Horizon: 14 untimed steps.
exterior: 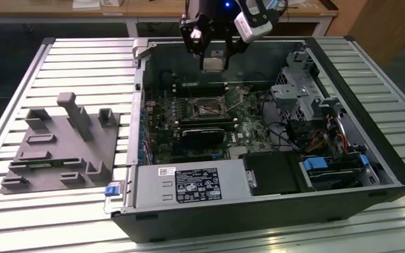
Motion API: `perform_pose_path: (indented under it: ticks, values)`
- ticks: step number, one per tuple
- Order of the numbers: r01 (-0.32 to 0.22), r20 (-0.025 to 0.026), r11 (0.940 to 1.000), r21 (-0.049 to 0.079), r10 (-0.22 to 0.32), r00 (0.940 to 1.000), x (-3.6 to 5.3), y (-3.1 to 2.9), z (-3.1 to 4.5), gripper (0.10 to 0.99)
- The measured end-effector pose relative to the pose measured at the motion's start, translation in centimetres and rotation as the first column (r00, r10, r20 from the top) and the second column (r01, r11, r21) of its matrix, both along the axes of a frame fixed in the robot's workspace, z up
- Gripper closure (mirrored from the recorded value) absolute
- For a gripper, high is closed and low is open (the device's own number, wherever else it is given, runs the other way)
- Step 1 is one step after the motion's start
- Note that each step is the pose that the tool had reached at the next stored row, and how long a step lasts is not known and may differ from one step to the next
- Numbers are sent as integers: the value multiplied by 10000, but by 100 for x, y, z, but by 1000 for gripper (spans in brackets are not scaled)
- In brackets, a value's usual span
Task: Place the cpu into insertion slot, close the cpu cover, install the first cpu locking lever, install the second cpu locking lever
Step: 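Place the cpu into insertion slot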
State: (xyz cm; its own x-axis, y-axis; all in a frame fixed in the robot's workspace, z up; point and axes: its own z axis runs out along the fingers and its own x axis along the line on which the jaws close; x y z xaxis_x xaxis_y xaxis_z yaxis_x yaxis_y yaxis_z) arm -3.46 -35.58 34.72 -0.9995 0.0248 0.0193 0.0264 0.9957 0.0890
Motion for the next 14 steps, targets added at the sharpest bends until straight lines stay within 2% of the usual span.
perform_pose_path:
  ticks: [14]
  values:
    - [0, 0, 10000, -7, 0, 10000, 0, 0, -157, 545]
